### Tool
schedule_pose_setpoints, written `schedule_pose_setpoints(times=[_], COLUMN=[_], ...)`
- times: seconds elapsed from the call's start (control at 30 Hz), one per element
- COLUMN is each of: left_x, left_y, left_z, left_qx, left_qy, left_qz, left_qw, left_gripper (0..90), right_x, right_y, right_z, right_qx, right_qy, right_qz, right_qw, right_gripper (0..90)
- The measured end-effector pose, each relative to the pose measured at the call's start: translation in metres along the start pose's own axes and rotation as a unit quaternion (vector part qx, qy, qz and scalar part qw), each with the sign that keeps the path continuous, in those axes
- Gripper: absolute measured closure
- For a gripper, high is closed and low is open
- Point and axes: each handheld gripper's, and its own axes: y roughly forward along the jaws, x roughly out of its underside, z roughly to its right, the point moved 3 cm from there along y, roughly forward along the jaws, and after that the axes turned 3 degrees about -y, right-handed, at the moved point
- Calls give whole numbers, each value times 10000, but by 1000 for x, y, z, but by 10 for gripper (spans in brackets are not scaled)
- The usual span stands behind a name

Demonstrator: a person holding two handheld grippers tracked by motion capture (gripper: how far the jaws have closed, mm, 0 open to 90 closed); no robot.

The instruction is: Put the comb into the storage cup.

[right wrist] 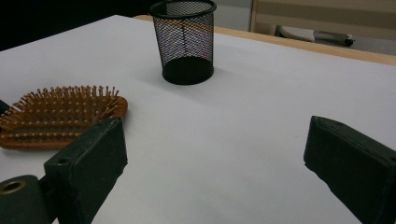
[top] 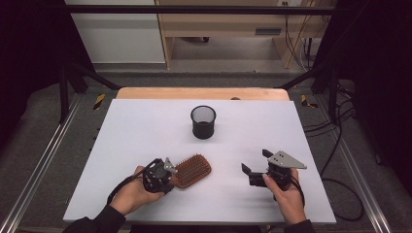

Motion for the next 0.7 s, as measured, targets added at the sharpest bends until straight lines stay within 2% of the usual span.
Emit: schedule_pose_setpoints(times=[0.23,0.4,0.53,0.63,0.7], left_x=[-2,2,2,-1,-3], left_y=[0,-1,-2,-6,-9], left_z=[0,-2,-3,-5,-5], left_qx=[23,82,-55,-69,-166], left_qy=[-2,-53,-21,-73,-50], left_qz=[-89,135,246,507,688], left_qw=[10000,9999,9997,9987,9975], left_gripper=[725,727,728,728,728], right_x=[0,0,0,-1,-1], right_y=[1,0,0,0,-1], right_z=[-1,-1,-1,-1,-2], right_qx=[-32,-37,-49,-56,-67], right_qy=[2,11,22,18,27], right_qz=[-23,3,6,22,43], right_qw=[10000,10000,10000,10000,10000], right_gripper=[59,59,60,59,59])
